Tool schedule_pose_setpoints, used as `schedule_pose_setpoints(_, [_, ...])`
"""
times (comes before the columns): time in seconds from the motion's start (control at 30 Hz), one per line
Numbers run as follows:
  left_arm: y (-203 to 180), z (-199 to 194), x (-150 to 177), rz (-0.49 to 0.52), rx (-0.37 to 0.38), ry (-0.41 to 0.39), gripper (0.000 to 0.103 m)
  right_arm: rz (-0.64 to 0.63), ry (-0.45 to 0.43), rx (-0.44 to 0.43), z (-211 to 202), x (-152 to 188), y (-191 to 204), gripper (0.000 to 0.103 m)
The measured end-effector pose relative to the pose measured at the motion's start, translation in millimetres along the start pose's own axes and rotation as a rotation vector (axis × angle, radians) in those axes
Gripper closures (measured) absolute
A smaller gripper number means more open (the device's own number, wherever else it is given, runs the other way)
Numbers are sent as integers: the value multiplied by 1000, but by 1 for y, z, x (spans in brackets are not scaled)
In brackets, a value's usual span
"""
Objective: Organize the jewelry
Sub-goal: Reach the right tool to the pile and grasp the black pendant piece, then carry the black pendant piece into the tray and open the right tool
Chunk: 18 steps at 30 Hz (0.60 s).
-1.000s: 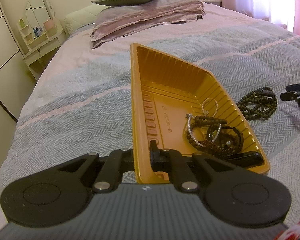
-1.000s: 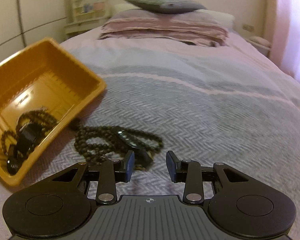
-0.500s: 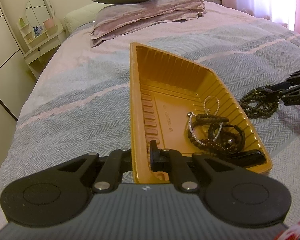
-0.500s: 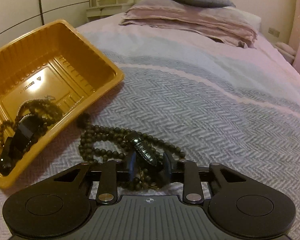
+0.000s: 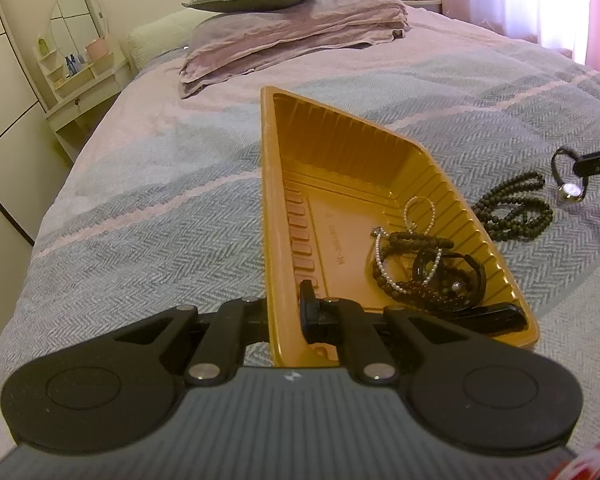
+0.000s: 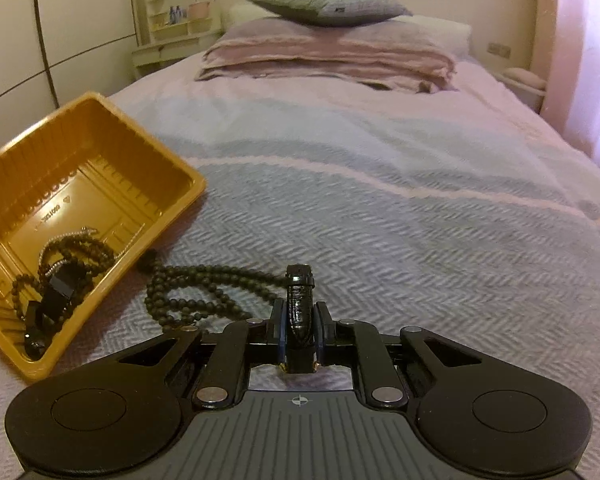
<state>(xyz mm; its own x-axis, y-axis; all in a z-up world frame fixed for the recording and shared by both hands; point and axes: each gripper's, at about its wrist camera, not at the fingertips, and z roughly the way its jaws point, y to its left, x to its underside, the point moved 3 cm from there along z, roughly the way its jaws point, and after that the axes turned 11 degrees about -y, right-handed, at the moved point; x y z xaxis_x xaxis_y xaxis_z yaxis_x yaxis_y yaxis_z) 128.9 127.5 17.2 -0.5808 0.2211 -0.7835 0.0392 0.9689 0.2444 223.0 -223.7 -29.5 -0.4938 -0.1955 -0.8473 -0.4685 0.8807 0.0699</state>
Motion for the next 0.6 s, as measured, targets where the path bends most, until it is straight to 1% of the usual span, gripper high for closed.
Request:
schedule_pose_setpoints(0.13, [0,0,0,0,1,-1,96,-9,-19,18,-13,-7,-1,90])
schedule_pose_setpoints(0.23, [0,0,0,0,1,0,96,-14,-43,1,-20,-17,7,90])
schedule_pose_setpoints(0.33, [0,-1,-1,-2,2,-1,96,-6,-73,-46,-26,-31,22,90])
schedule_pose_setpoints(0.4, [0,-1,-1,-3,2,-1,96,7,-91,-96,-28,-43,37,90])
schedule_pose_setpoints(0.5, [1,-1,0,-6,4,-2,96,-8,-110,-167,-26,-59,66,90])
schedule_pose_setpoints(0.6, [2,-2,0,-10,7,-4,96,-27,-109,-242,-15,-70,101,90])
